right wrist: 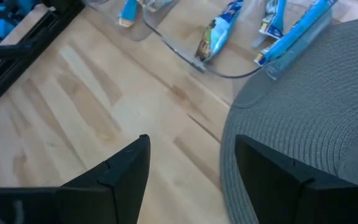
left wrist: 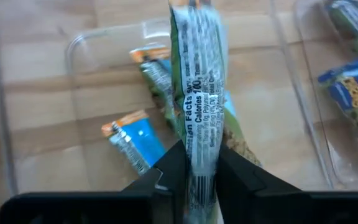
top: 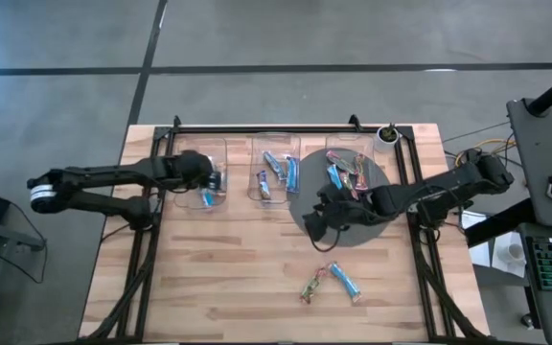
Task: Pick and place Granola Bars by type
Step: Put the orange granola bar into the left transparent container, then put the red granola bar into the right transparent container
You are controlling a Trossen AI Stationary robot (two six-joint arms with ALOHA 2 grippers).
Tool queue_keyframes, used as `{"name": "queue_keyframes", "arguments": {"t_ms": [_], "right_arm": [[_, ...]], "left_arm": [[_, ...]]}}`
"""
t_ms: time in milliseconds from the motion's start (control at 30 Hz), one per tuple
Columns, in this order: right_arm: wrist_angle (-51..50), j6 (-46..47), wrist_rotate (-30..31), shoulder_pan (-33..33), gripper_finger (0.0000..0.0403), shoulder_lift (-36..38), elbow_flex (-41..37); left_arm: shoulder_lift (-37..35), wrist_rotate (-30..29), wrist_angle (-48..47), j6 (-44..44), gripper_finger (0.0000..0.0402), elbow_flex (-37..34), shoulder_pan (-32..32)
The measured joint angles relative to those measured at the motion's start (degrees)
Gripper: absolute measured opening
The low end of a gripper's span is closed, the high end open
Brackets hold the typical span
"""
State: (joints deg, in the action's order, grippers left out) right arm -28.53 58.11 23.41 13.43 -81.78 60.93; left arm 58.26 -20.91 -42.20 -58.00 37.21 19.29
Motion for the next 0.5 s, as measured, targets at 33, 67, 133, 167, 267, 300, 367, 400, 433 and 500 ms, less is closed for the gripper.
{"name": "queue_keyframes", "arguments": {"t_ms": [33, 67, 133, 167, 267, 300, 367, 400, 433, 500], "right_arm": [[0.04, 0.00, -0.57, -0.43, 0.0224, 0.00, -0.03], [0.11, 0.00, -0.89, -0.81, 0.0224, 0.00, -0.13], [0.00, 0.00, -1.36, -1.47, 0.0224, 0.00, -0.43], [0.00, 0.02, -1.51, -1.72, 0.0224, 0.00, -0.52], [0.12, 0.19, -3.12, -2.43, 0.0224, 0.00, -0.77], [0.09, 0.20, -3.94, -2.56, 0.0224, 0.00, -0.91], [0.01, 0.04, -5.05, -2.62, 0.0224, 0.00, -1.21], [0.02, -0.05, -5.51, -2.60, 0.0224, 0.02, -1.36], [0.04, -0.09, -6.22, -2.56, 0.0224, 0.11, -1.55], [-0.06, -0.12, -7.36, -2.30, 0.0224, 0.31, -2.19]], "left_arm": [[0.04, 0.00, 0.64, 1.29, 0.0062, -0.09, 0.00], [0.06, 0.00, 1.24, 2.54, 0.0071, -0.09, 0.00], [0.10, -0.10, 2.89, 4.31, 0.0092, -0.08, 0.12], [0.11, -0.10, 2.94, 4.87, 0.0104, -0.07, 0.35], [0.11, -0.08, 2.38, 5.77, 0.0139, 0.05, 0.76], [0.07, 0.47, 2.00, 5.71, 0.0148, 0.40, 0.76], [-0.45, 2.60, 1.41, 6.71, 0.0161, 2.06, 0.31], [-0.86, 3.80, 1.64, 7.85, 0.0164, 3.33, -0.35], [-1.24, 4.52, 1.90, 9.07, 0.0165, 4.89, -1.35], [-1.44, 4.89, 3.15, 11.34, 0.0166, 8.42, -4.55]]}}
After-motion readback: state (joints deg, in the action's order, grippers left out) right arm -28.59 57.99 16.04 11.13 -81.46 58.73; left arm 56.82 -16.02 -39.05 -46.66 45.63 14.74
